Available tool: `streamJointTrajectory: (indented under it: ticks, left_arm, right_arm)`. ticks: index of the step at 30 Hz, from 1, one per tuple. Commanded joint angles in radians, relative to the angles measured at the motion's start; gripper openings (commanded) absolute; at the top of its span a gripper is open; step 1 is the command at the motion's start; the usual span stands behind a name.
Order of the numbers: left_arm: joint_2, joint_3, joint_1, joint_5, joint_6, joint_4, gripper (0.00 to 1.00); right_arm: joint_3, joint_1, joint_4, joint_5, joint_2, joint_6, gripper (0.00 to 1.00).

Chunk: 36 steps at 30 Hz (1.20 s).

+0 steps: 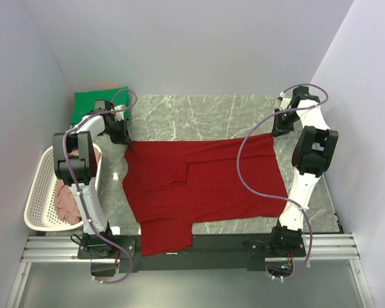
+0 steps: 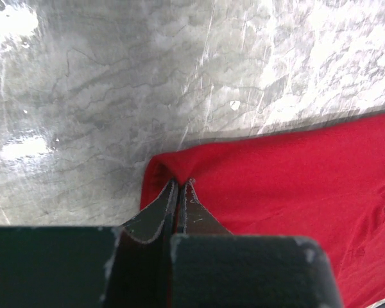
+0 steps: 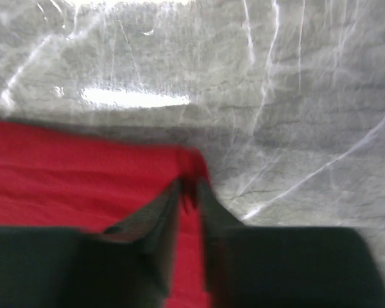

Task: Fold and stack the t-shirts
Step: Fold the tshirt

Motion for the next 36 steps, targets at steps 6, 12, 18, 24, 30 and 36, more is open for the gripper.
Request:
streamJointTrajectory:
  ticks: [6, 12, 18, 24, 30, 36]
  left_arm:
    - [-0.037, 0.045, 0.012, 0.011, 0.020, -0.019, 0.35]
    - [-0.133, -0.013, 0.012, 0.014, 0.037, -0.015, 0.43]
    - [-0.183, -0.081, 0.012, 0.034, 0.061, -0.038, 0.46]
    - [-0.192, -0.159, 0.012, 0.043, 0.078, -0.031, 0.50]
    - [-0.175, -0.185, 0.012, 0.038, 0.080, -0.031, 0.50]
    - [-0.160, -0.164, 0.012, 0.043, 0.074, -0.031, 0.51]
  right_arm:
    - [-0.125, -0.010, -0.015, 0.006, -0.152, -0.023, 0.48]
    - [-0.170, -0.013, -0.044, 0.037, -0.172, -0.012, 0.45]
    - [-0.177, -0.013, -0.060, 0.080, -0.132, 0.012, 0.45]
    - [-0.183, -0.013, -0.066, 0.073, -0.106, 0.029, 0.44]
    - [-0.182, -0.013, -0.084, 0.056, -0.074, 0.040, 0.40]
    - [-0.190, -0.013, -0.078, 0.060, -0.056, 0.048, 0.39]
